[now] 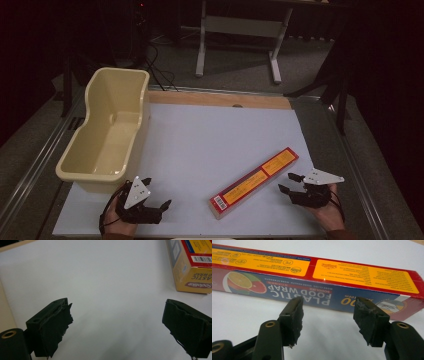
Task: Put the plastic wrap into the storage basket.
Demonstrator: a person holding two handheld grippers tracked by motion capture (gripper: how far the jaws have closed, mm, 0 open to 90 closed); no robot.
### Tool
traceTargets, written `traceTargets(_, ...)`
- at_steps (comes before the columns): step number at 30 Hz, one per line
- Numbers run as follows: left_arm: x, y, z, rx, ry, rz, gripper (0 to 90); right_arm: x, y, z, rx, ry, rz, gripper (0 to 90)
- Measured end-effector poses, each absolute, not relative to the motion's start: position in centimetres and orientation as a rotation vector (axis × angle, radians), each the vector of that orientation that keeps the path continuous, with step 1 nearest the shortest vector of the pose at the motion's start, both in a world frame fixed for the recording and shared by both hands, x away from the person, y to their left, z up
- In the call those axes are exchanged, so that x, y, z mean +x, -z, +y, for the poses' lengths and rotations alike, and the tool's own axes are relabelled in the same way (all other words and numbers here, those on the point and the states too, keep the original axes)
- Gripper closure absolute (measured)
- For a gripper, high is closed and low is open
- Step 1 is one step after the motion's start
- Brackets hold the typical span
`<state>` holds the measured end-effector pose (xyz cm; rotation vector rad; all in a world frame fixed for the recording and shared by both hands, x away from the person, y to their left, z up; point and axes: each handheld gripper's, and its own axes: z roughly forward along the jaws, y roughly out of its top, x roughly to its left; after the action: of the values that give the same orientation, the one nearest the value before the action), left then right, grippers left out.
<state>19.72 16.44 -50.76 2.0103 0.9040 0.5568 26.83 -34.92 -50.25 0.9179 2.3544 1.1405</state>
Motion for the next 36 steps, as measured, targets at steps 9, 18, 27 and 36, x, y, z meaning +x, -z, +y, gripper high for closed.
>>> traceTargets(9, 19.6, 50.7, 16.4, 1.997, -0.569, 0.885, 9.5, 26.7, 49.8, -34.6, 0.889, -1.136, 2.361, 40.9)
traceTargets(18, 19.6, 50.7, 16.5, 1.984, -0.577, 0.888, 11.5, 26.3, 49.4, -34.1, 0.776, -1.165, 2.447, 66.4)
traceTargets(27, 19.6, 50.7, 16.5, 1.975, -0.584, 0.892, 12.6, 25.9, 50.1, -31.1, 0.542, -1.1, 2.628, 89.8)
traceTargets(36, 19.6, 50.7, 16.5, 1.979, -0.587, 0.893, 13.6, 26.4, 50.3, -27.2, 0.315, -1.096, 2.763, 90.0)
